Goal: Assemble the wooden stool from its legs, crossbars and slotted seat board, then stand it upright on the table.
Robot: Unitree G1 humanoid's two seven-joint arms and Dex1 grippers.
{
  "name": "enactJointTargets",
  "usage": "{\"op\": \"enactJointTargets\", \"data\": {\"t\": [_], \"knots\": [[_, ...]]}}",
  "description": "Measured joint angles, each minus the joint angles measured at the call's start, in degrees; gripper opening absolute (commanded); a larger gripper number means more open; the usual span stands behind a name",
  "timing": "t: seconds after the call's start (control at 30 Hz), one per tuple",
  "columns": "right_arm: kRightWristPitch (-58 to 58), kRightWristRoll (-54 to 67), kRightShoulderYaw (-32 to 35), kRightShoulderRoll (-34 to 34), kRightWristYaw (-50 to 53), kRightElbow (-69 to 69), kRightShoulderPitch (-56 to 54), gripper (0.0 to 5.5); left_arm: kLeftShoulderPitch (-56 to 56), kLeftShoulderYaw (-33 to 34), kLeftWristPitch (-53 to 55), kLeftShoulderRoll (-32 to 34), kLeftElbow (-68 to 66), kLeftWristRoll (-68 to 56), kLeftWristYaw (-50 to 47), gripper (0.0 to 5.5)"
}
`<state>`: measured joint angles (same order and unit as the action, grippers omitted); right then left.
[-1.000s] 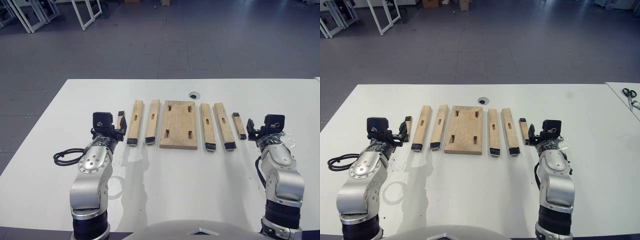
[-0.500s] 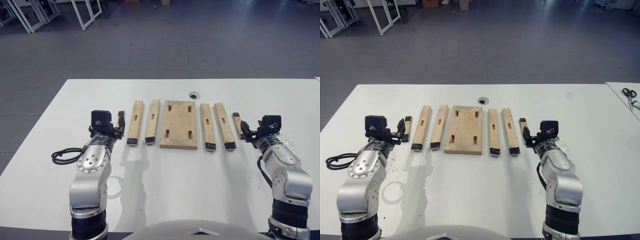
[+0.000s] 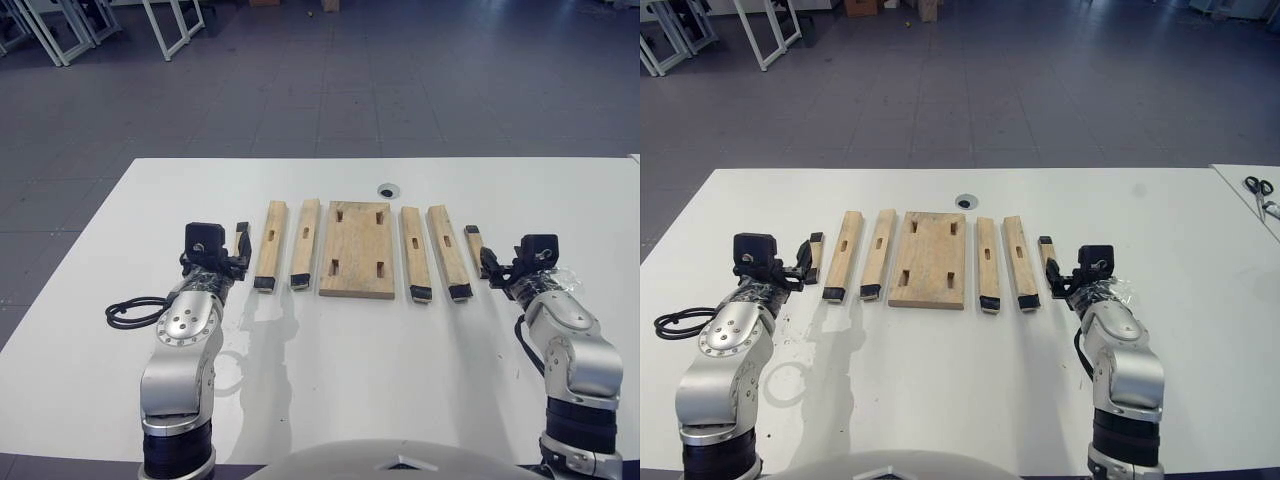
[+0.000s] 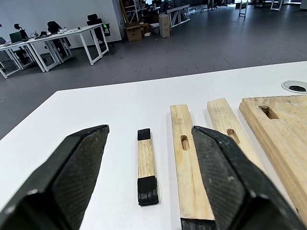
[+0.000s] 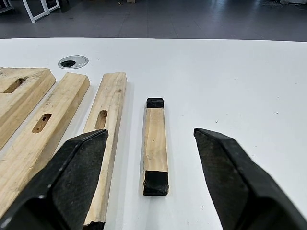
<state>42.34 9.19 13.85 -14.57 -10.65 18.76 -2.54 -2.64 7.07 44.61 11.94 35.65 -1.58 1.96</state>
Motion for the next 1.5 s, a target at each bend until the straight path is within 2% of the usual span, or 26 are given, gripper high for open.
{"op": "enactJointTargets", "data": {"t": [0.4,0.57,0.8,1.0,1.17,1.37,1.5], "knots": [[-0.01,0.09,0.00,-0.04,-0.09,-1.71,-0.26,3.31,0.01,0.01,0.00,0.00,-0.14,-0.01,0.00,3.22],[-0.45,0.06,-0.04,-0.80,-1.12,-6.49,-0.34,3.31,0.08,0.01,0.04,-0.01,-0.11,-0.03,-0.01,3.22],[-7.55,-1.50,-3.36,-3.21,-4.04,-16.45,0.96,3.31,0.73,0.01,0.14,0.01,-0.11,-0.03,0.00,3.22],[-16.59,-2.20,-4.44,-3.53,-4.70,-28.76,-4.33,3.31,2.15,0.01,0.62,0.40,-0.10,-0.05,0.18,3.22],[-20.21,-2.43,-5.46,-4.03,-4.64,-35.60,-8.09,2.49,2.57,0.01,1.16,0.62,-0.09,-0.08,0.32,3.19],[-19.34,-3.38,-7.93,-4.74,-5.29,-31.71,-5.85,1.38,2.80,0.00,1.59,0.51,-0.08,-0.17,0.32,3.19],[-17.58,-2.42,-7.37,-5.37,-5.86,-30.94,-5.85,1.31,2.80,0.00,1.71,0.29,-0.08,-0.31,0.31,3.19]]}}
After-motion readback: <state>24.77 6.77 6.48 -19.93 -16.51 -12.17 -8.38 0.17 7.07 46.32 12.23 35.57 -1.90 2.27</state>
